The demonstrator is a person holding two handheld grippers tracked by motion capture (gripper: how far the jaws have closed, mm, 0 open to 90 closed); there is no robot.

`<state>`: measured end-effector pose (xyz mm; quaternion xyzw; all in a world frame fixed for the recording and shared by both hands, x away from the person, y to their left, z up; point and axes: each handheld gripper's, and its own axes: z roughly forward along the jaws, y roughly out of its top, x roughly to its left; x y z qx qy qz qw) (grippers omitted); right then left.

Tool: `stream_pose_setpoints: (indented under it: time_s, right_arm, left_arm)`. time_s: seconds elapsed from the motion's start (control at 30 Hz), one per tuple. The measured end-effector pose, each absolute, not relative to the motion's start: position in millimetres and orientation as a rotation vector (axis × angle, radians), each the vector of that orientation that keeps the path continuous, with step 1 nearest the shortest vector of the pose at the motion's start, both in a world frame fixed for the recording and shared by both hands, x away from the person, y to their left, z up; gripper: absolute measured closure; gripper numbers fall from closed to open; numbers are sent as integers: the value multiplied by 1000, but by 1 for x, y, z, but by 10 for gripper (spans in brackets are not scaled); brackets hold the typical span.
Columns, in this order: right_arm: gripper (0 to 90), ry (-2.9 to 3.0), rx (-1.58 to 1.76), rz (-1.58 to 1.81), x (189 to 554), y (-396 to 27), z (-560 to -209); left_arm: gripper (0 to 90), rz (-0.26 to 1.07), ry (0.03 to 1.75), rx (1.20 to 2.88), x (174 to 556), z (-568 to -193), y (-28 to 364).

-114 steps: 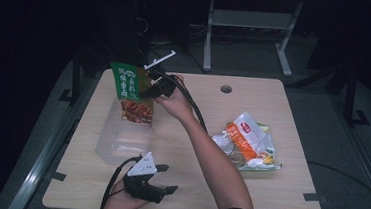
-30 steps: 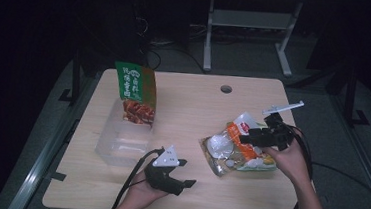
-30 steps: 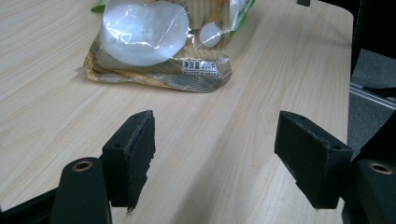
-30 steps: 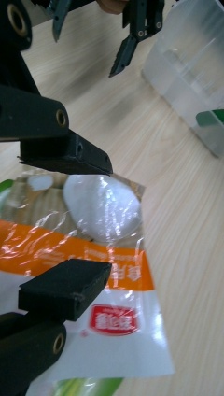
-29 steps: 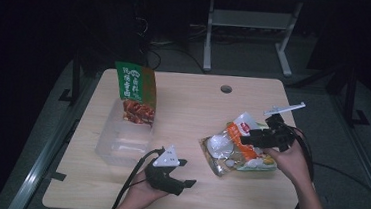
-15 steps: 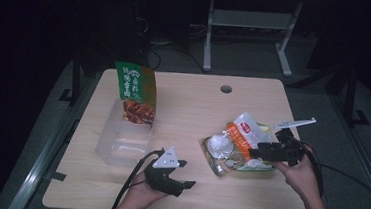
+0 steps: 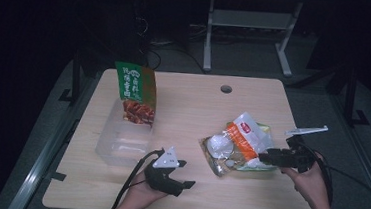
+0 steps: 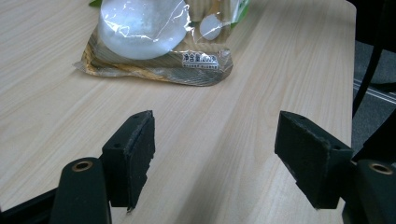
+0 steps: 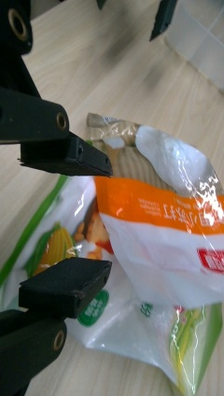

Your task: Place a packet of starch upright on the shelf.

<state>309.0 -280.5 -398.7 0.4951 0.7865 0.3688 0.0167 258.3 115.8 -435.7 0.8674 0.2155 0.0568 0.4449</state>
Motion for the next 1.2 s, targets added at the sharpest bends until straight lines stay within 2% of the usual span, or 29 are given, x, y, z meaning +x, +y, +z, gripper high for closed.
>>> stream_pose_setpoints:
  time_s: [0.23, 0.37, 0.5, 0.53, 0.6, 0.77, 1.2]
  right_arm:
    - [489, 2434, 1560, 1118, 332, -277, -403]
    - [544, 2436, 1564, 1104, 344, -272, -405]
    - [680, 2444, 1570, 1082, 352, -266, -408]
    - [680, 2444, 1570, 1082, 352, -266, -408]
    - [777, 2439, 1570, 1082, 355, -264, -408]
    - [883, 2460, 1531, 1088, 355, -256, -401]
    - [898, 2525, 1233, 1206, 339, -222, -353]
  left_arm:
    - [286, 140, 532, 2155, 259, -436, 115]
    - [286, 139, 523, 2159, 260, -438, 114]
    - [286, 131, 533, 2160, 262, -439, 112]
    - [286, 131, 533, 2160, 262, -439, 112]
    - [286, 134, 530, 2163, 264, -438, 112]
    - [287, 136, 541, 2157, 269, -435, 109]
    - [288, 163, 558, 2135, 284, -423, 105]
